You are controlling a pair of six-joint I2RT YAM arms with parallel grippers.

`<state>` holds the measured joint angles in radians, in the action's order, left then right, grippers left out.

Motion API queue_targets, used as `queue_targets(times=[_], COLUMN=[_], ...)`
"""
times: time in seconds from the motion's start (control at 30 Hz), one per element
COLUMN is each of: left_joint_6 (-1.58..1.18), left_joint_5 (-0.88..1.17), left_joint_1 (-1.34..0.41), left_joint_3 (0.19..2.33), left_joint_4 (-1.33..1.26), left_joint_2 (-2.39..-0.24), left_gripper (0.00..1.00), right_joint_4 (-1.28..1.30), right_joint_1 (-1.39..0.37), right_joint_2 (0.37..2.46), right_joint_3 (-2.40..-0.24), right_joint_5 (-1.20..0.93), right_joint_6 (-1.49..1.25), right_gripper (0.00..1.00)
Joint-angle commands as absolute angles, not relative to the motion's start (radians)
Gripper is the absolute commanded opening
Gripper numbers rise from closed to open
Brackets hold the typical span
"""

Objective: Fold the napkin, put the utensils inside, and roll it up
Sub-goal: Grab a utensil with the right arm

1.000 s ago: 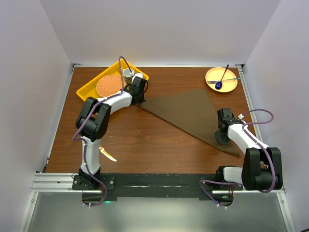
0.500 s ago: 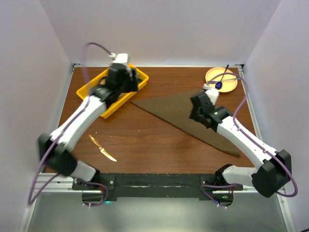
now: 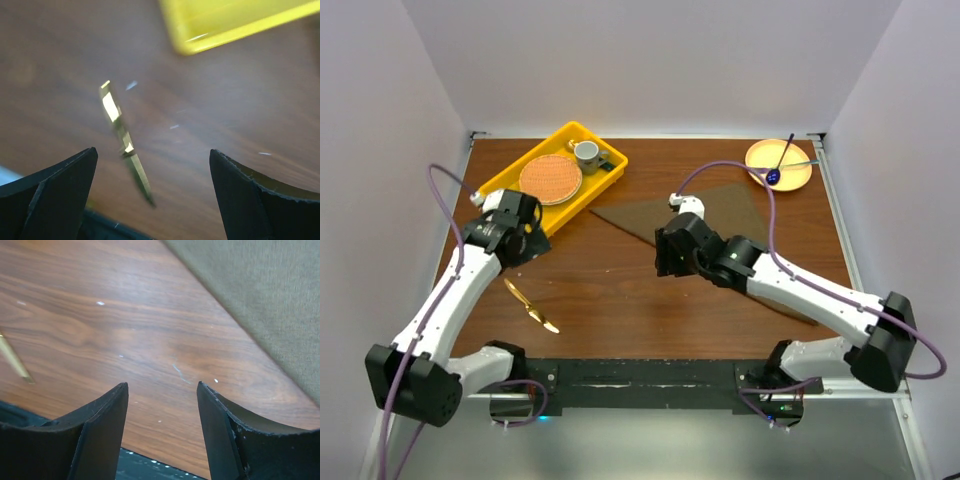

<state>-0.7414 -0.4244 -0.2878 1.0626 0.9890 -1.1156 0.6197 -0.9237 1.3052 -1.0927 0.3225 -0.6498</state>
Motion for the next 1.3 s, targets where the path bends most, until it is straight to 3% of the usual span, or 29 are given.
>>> queue_targets(times=[0.0, 0.23, 0.3, 0.6, 0.8, 1.07, 1.27], left_joint_6=[-0.954, -0.963, -0.980, -1.028, -1.084, -1.170, -1.245], left_joint_5=[-0.442, -0.342, -0.328, -0.272, -0.246, -0.172, -0.190], left_joint_1=[-0.131, 0.049, 0.051, 0.051, 0.051, 0.051, 0.051], left_joint_3=[0.959, 0.744, 0.715, 0.681, 0.644, 0.529, 0.434], left_joint_4=[1.152, 0.939, 0.905, 0.798, 0.758, 0.667, 0.624], left_joint_2=[-1.074, -1.104, -1.143, -1.271, -1.308, -1.292, -1.227], left_gripper=[1.00, 0.94, 0.86, 0.84, 0.68, 0.61, 0.44], right_joint_4=[0.574, 0.587, 0.588, 0.554, 0.551, 0.566, 0.587], right_joint_1=[-0.925, -0.925, -0.923, -0.925, -0.925, -0.925, -0.925], right_joint_2=[1.163, 1.109, 1.106, 1.121, 1.117, 1.114, 1.097], right_joint_3=[-1.068, -1.062, -1.052, -1.003, -0.991, -0.977, -0.983], right_joint_5=[0.319, 0.314, 0.311, 0.314, 0.328, 0.350, 0.365], right_joint_6=[-0.670, -0.620, -0.615, -0.588, -0.574, -0.568, -0.560], right_gripper=[0.61, 0.62, 0.62, 0.63, 0.63, 0.63, 0.63])
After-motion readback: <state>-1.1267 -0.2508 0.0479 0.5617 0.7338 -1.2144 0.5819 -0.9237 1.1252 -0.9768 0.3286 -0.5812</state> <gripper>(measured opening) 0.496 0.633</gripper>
